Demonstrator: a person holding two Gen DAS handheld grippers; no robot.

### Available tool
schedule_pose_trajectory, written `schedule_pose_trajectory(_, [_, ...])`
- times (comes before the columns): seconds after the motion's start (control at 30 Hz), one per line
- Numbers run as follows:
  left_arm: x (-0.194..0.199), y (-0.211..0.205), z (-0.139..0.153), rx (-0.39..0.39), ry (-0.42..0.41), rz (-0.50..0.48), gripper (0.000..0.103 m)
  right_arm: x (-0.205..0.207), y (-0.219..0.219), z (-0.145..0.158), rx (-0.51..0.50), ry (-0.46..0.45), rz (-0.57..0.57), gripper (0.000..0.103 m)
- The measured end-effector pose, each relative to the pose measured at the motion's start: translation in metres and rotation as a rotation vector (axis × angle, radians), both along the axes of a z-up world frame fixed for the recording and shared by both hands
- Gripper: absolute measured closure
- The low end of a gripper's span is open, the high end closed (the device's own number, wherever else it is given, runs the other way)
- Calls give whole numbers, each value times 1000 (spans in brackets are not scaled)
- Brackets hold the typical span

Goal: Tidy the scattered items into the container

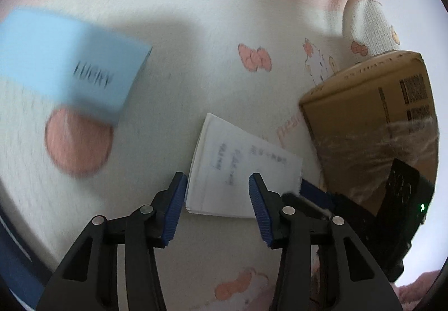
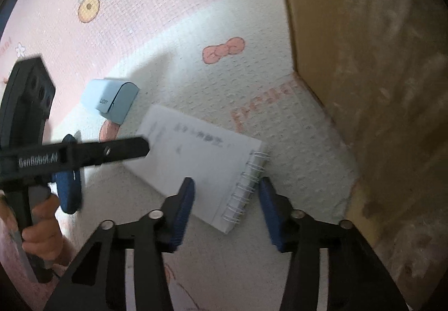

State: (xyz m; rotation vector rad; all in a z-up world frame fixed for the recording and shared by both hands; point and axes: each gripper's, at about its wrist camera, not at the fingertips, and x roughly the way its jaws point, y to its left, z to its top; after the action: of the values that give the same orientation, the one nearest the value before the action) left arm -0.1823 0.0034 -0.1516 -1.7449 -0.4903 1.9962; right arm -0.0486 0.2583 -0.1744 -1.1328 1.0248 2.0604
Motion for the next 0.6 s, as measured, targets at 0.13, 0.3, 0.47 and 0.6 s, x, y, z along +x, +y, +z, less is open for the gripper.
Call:
schedule_pose_trajectory(0.13, [24, -6, -3, 31, -48, 46, 56, 15, -1, 0, -29, 9, -6, 68])
schedule_pose_trajectory(0.3, [48, -1, 0, -12, -66, 69, 56, 31, -12, 7, -41, -31, 2, 68])
schedule_pose_trajectory(0.47, [59, 18, 6, -131, -40, 6, 56, 36, -24, 8, -31, -84, 31, 66])
schedule_pose_trajectory(0.6, [53, 23, 6, -165, -61, -9, 55, 36, -25, 5, -57, -97, 17, 65])
